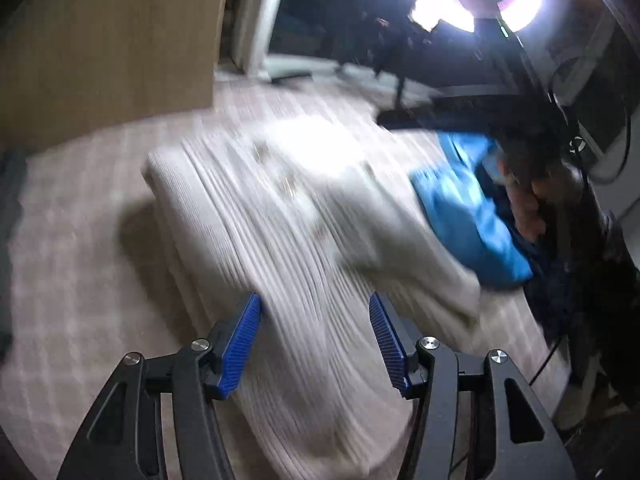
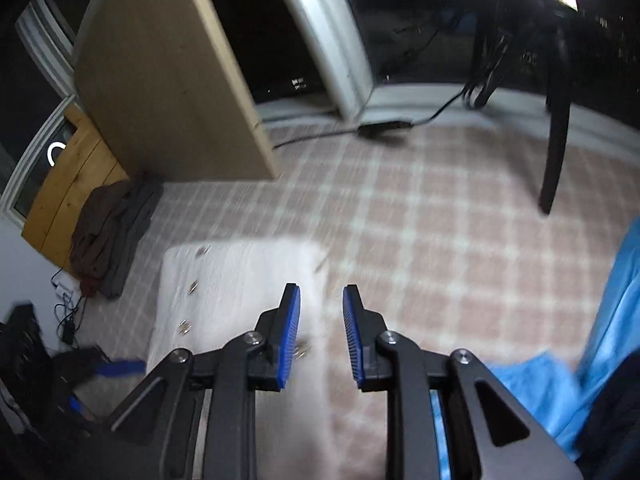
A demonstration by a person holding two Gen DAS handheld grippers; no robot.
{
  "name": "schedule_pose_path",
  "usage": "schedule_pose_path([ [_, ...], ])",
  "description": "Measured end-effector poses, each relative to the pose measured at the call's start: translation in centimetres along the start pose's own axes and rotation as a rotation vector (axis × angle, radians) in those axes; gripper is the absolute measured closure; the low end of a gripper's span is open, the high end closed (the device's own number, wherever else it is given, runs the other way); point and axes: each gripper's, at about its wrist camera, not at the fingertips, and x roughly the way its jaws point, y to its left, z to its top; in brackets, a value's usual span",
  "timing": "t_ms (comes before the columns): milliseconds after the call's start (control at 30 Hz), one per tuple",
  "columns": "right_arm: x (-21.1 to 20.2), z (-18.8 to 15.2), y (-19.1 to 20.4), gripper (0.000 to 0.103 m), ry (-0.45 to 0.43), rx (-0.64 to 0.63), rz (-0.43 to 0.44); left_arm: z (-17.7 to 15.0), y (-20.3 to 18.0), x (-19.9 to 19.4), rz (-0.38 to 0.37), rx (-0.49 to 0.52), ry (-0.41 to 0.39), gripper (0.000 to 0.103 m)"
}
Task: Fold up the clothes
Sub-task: 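Release the hem with both grippers and pull back from the folded sweater, then slide both grippers under the folded cream cardigan and grasp it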
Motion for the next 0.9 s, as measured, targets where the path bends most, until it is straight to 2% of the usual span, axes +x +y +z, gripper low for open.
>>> schedule_pose_path([
  [67,1.1,0.9,-0.5,0.081,0.02,-0.031,-0.035,2.0,-0.4,0.5,0.026,0.05,-0.015,0.05],
  [100,1.8,1.5,-0.6,0.081,0.029,-0.033,-0.022,2.9,-0.8,1.1,0.037,0.075,-0.008,0.05],
  [200,2.1,2.1,-0.2,0.081,0.02,-0.021,0.077,3.1,-2.1,5.1,0.071,0.177,0.066,0.049],
  [267,2.8,1.8,1.0,0.081,0.013,-0.057,0.14,2.3,-2.9,7.7,0.12,0.25,0.097,0.043],
  [300,3.8,1.5,1.8,0.081,0.03,-0.088,0.145,1.9,-3.3,7.8,0.143,0.287,0.069,0.041],
  [367,7.0,0.6,3.5,0.081,0.129,-0.157,0.064,1.7,-3.3,7.2,0.138,0.286,0.061,0.04],
  [400,7.7,0.2,3.7,0.08,0.152,-0.178,0.032,1.9,-2.8,6.2,0.113,0.245,0.055,0.04],
  [433,7.3,-0.1,3.8,0.08,0.138,-0.185,0.025,2.1,-2.1,5.1,0.088,0.198,0.049,0.041],
  [500,5.3,-0.4,3.1,0.077,0.103,-0.14,0.049,1.8,0.1,2.1,0.043,0.07,0.027,0.041],
  [600,1.5,-2.8,1.3,0.041,0.062,-0.048,0.077,-0.4,3.8,-1.5,0.012,-0.116,0.003,0.038],
  [700,-1.6,-6.3,0.2,0.039,0.058,-0.002,0.066,-3.8,6.8,-3.0,-0.019,-0.315,0.034,0.038],
  [800,-2.8,-9.7,0.0,0.039,0.062,0.022,0.038,-6.5,7.2,-2.9,-0.021,-0.386,0.062,0.038],
  [900,-2.4,-11.9,-0.5,0.039,0.056,0.073,0.065,-7.3,6.3,-1.7,-0.017,-0.415,0.067,0.038],
])
